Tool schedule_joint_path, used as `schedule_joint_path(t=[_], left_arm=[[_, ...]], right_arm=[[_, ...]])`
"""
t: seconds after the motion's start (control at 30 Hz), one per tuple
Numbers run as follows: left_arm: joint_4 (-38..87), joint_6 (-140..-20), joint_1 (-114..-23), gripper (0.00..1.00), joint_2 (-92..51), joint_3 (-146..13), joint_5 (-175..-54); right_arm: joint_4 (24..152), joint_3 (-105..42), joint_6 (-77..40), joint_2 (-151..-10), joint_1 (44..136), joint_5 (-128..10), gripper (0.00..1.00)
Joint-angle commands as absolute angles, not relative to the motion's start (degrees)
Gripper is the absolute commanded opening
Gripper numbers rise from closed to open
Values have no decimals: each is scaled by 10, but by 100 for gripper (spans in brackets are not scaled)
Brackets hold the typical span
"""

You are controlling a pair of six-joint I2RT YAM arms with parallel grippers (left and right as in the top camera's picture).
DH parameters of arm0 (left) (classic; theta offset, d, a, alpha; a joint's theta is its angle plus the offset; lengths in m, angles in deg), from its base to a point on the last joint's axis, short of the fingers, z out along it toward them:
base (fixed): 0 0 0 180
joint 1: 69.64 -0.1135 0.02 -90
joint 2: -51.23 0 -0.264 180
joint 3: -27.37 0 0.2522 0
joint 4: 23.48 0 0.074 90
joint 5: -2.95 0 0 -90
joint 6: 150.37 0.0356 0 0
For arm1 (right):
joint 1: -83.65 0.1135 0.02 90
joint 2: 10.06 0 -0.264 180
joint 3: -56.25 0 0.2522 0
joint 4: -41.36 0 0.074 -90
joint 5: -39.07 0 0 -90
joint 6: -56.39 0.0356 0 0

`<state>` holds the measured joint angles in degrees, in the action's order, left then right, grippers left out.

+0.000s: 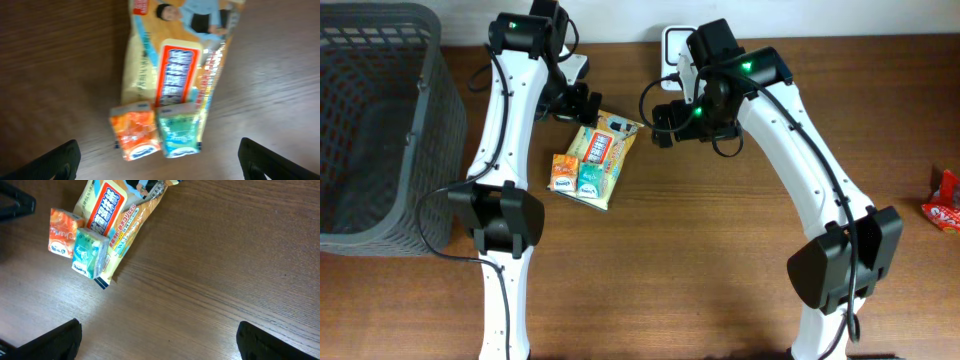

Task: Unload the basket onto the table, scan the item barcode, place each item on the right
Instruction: 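Lower the left gripper onto the green tissue pack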

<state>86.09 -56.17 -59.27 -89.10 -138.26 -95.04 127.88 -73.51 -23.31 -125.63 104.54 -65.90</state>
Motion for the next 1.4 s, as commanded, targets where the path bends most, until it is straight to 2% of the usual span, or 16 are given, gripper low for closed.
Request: schedule_joint_path(t=[0.0,0.33,0.57,0.7,0.9,0.97,1.03,1.07,1.1,1.3,1.37], left_arm=[[870,-574,-594,100,-867,-1378,-1023],[870,-613,-583,100,-822,-1352,-1023],[870,-615,-570,99,-694,-1114,-934],[843,-641,-570,99,-677,-1022,-935],[725,-642,-564,99,-677,-910,-980],[683,-642,-560,94,-677,-879,-989],[655,-642,-559,84,-677,-864,-988],[637,-643,-559,73,-677,-858,-989],[618,-643,-559,66,-677,-854,-989],[584,-643,-558,47,-677,-833,-1014],[575,-643,-554,47,-678,-821,-1009]], right_arm=[[1277,-732,-237,-1258,1046,-652,98],[1277,-732,-237,-1258,1046,-652,98],[1277,-732,-237,-1258,1046,-652,99],[1277,-732,-237,-1258,1046,-652,98],[1277,-732,-237,-1258,1046,-652,98],[1277,-732,-237,-1258,1046,-652,98],[1277,-732,-237,-1258,1046,-652,99],[1277,-732,-237,-1258,1046,-652,98],[1277,-732,-237,-1258,1046,-652,98],[1277,-732,-237,-1258,1046,-652,98],[1277,-732,-237,-1258,1046,-652,98]])
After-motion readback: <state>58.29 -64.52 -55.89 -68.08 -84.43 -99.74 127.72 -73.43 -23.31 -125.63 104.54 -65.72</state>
